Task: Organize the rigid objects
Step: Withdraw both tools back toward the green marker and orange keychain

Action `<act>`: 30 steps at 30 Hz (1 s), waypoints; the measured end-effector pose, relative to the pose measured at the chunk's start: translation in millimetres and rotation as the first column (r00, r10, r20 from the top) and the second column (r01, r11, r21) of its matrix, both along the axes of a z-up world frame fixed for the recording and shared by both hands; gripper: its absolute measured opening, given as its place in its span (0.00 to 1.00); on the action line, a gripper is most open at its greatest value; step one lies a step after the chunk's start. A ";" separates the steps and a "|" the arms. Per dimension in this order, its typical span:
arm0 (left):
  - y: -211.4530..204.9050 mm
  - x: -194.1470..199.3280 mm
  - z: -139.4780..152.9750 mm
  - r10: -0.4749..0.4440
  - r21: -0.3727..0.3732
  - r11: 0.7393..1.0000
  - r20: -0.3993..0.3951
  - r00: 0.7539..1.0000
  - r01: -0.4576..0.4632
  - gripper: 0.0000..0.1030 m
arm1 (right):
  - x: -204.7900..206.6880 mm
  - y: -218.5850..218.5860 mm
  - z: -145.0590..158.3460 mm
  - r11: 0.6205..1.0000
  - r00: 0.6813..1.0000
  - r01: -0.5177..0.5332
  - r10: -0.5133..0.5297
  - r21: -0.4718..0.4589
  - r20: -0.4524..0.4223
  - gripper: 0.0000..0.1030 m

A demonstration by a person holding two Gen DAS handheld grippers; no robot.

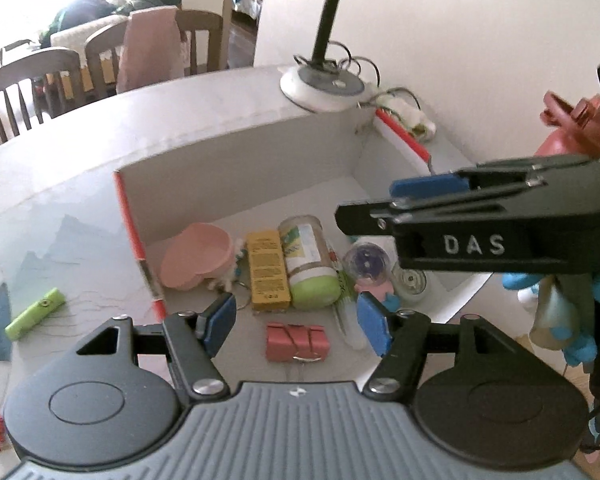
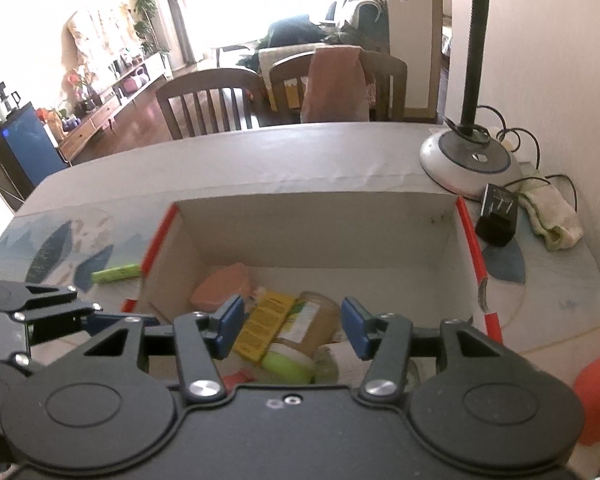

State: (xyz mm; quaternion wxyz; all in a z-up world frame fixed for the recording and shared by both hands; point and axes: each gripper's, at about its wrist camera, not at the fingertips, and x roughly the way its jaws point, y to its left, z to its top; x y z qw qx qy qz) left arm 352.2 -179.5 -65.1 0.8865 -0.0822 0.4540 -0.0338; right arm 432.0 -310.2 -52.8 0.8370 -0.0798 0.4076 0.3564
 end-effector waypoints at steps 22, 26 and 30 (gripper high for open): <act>85.1 -92.3 40.0 0.069 0.014 0.997 0.134 0.989 -0.071 0.71 | -87.1 41.2 28.6 0.996 1.000 -0.005 0.003 0.084 0.028 0.72; 104.6 -106.6 39.2 0.068 0.025 0.997 0.139 0.988 -0.072 0.71 | -103.9 59.3 29.6 0.996 1.000 -0.011 0.009 0.090 0.026 0.74; 128.1 -121.8 38.0 0.075 0.025 0.996 0.139 0.987 -0.080 0.72 | -118.0 77.5 29.3 0.995 0.999 -0.023 0.020 0.092 0.028 0.80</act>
